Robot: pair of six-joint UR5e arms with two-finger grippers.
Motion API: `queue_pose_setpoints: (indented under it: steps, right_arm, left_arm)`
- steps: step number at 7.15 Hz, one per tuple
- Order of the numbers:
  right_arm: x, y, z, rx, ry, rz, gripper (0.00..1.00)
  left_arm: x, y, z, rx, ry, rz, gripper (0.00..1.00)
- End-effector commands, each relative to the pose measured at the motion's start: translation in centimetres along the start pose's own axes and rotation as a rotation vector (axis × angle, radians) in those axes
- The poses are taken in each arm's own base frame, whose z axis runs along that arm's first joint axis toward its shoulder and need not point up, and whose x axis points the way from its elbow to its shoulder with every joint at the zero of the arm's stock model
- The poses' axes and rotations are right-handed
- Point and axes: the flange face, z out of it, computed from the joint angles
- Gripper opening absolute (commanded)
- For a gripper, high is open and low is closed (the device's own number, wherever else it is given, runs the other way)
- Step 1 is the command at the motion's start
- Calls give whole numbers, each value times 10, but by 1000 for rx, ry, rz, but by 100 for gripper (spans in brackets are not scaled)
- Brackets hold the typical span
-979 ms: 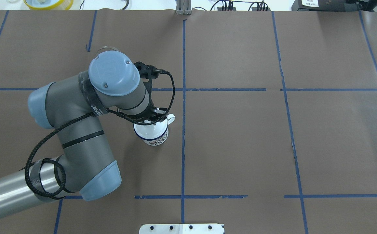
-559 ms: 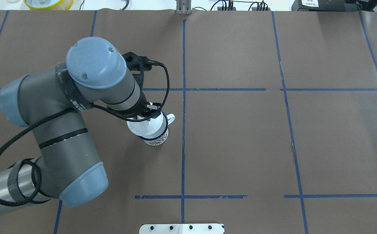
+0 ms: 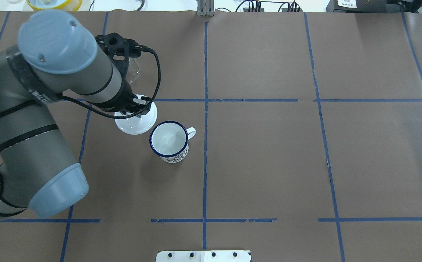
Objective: Place funnel on cup
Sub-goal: 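Lift the white lid off the mug and lower it beside the mug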
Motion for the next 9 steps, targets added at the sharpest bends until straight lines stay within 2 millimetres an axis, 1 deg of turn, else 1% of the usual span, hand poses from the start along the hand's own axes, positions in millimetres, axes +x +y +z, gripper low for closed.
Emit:
queue_pose_setpoints:
  steps: [1, 2, 3, 4, 5, 6, 7, 9]
  right_arm:
    - [0, 0, 0, 0, 0, 0, 100]
    - [0, -1, 0, 1, 0, -1, 100]
    - [0, 0, 0, 0, 0, 0, 100]
    - [0, 0, 0, 0, 0, 0, 100]
    - [0, 0, 0, 0, 0, 0, 100]
    - [0, -1, 0, 1, 0, -1, 100]
    - [0, 0, 0, 0, 0, 0, 100]
    - [0, 0, 0, 0, 0, 0, 100]
  left_arm:
    - [-49, 27, 34, 13, 21, 4, 0]
    - [-50, 33, 58, 0, 25, -31, 0]
    - [-42, 43, 86, 3, -12, -26, 0]
    - [-45, 43, 116, 16, -31, -20, 0]
    - [-50, 41, 136, 17, -29, -17, 4]
    - [-54, 41, 146, 11, -37, -15, 44]
    - [-53, 41, 145, 14, -35, -7, 99]
    - [-46, 37, 134, 26, -17, 0, 100]
